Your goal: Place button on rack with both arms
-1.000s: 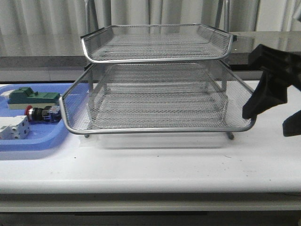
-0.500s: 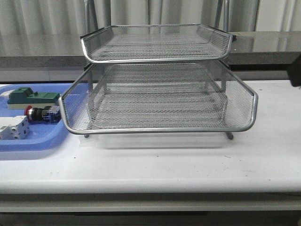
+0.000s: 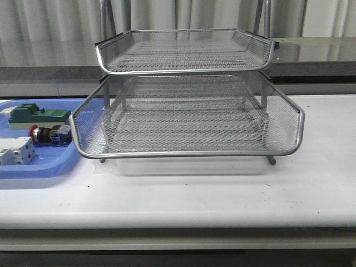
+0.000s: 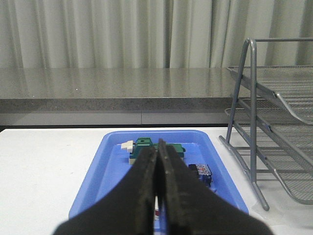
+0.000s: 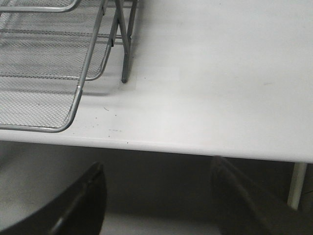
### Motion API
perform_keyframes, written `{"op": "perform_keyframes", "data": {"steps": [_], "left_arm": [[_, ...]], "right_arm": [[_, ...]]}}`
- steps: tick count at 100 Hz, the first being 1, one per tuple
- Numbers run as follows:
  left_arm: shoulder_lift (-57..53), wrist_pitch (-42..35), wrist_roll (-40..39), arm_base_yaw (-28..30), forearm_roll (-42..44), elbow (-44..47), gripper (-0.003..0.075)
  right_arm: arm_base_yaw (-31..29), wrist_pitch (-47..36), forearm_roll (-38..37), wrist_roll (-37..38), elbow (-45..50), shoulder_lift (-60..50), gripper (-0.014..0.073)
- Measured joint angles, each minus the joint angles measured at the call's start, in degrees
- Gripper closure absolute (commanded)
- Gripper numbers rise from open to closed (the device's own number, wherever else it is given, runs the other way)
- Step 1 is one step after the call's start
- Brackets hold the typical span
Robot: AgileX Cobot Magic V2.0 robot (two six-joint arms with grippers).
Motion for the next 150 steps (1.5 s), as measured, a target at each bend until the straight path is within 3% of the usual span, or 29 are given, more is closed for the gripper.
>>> {"op": "perform_keyframes", "data": {"steps": [56, 150], "left_arm": [[0.0, 0.0, 0.0, 0.0, 0.0, 0.0, 0.074], [0.0, 0.0, 0.0, 0.0, 0.0, 0.0, 0.074]], "right_arm": [[0.0, 9.4, -0.2, 0.4, -0.2, -11.5, 0.0665], [0.0, 10.0, -0.2, 0.6, -0.2, -11.6, 0.0663]]}}
